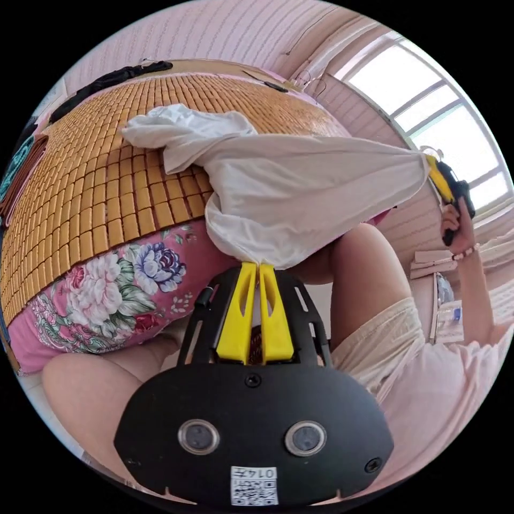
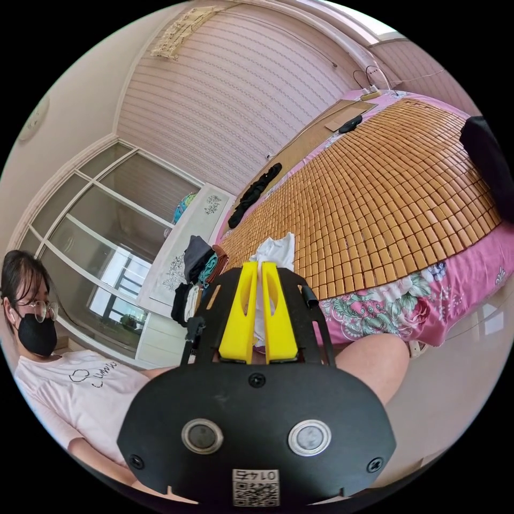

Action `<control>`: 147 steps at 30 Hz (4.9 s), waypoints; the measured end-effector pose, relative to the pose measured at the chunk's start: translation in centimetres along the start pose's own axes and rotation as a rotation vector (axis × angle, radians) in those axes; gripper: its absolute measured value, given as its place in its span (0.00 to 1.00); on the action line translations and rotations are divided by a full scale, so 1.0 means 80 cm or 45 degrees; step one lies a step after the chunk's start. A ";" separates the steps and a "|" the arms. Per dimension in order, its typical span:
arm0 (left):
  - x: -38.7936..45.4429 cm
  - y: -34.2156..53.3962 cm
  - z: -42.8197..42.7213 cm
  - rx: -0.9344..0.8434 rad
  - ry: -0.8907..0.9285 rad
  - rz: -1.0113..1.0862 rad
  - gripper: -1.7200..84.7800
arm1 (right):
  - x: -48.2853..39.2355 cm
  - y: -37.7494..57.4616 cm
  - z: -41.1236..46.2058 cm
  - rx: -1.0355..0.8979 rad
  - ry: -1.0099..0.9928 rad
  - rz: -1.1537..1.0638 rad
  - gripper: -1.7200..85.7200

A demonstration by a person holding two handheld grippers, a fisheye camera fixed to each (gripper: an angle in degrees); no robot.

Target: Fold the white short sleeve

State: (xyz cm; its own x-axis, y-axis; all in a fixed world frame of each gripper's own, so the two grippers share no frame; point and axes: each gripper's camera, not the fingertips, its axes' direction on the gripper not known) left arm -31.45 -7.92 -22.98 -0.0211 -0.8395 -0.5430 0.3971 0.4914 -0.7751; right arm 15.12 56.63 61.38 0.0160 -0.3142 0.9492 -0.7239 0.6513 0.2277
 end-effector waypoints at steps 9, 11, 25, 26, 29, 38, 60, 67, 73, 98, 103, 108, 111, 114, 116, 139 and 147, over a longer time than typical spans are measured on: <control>0.004 0.119 -0.353 0.877 0.135 0.093 0.01 | -0.059 0.029 -0.103 0.138 -0.194 -0.174 0.03; 0.017 0.138 -0.425 1.060 0.097 0.166 0.01 | -0.088 0.029 -0.128 0.179 -0.286 -0.272 0.03; 0.160 0.199 -0.781 1.735 -0.057 0.634 0.01 | -0.410 0.005 -0.306 0.356 -0.416 -1.124 0.02; 0.161 0.199 -0.785 1.730 -0.059 0.637 0.01 | -0.416 0.003 -0.307 0.348 -0.394 -1.130 0.02; 0.150 0.172 -0.785 1.639 -0.062 0.584 0.01 | -0.431 -0.019 -0.292 0.261 -0.265 -1.114 0.02; -0.010 -0.106 -0.603 0.953 -0.188 0.073 0.01 | -0.288 -0.185 -0.067 -0.162 0.120 -0.595 0.02; -0.150 -0.274 -0.286 0.417 -0.322 -0.031 0.01 | -0.123 -0.244 0.092 -0.195 0.263 -0.376 0.03; -0.225 -0.220 -0.097 0.126 -0.226 -0.256 0.01 | 0.024 -0.202 0.133 -0.364 0.283 0.076 0.03; -0.238 -0.184 -0.013 -0.063 -0.179 -0.244 0.01 | 0.057 -0.204 0.125 -0.481 0.314 0.136 0.03; -0.268 -0.137 0.114 -0.332 -0.385 -0.093 0.03 | 0.084 -0.272 0.100 -0.708 0.407 0.068 0.10; -0.250 -0.180 0.113 -0.189 -0.431 0.135 0.03 | 0.061 -0.341 0.120 -0.609 0.524 -0.169 0.12; -0.252 -0.287 0.159 -0.067 -0.316 0.303 0.03 | 0.083 -0.435 0.183 -0.540 0.590 -0.241 0.12; -0.243 -0.389 0.201 -0.013 -0.270 0.446 0.02 | 0.110 -0.503 0.224 -0.504 0.552 -0.218 0.12; -0.211 -0.499 0.255 0.017 -0.245 0.627 0.01 | 0.129 -0.552 0.250 -0.443 0.502 -0.193 0.12; -0.182 -0.559 0.288 0.039 -0.193 0.704 0.01 | 0.135 -0.564 0.254 -0.390 0.504 -0.168 0.12; -0.153 -0.724 0.455 0.034 0.013 0.578 0.01 | 0.119 -0.614 0.251 -0.447 0.365 0.077 0.10; -0.246 -0.661 0.454 -0.034 -0.023 0.267 0.01 | 0.097 -0.633 0.302 -0.531 0.321 0.003 0.12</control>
State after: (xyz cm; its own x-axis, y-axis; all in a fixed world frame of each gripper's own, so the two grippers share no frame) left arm -18.69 -25.78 40.41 0.0758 -0.7223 -0.6875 0.3663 0.6614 -0.6545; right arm 35.21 4.53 51.95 0.2183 -0.1689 0.9612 -0.3865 0.8894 0.2441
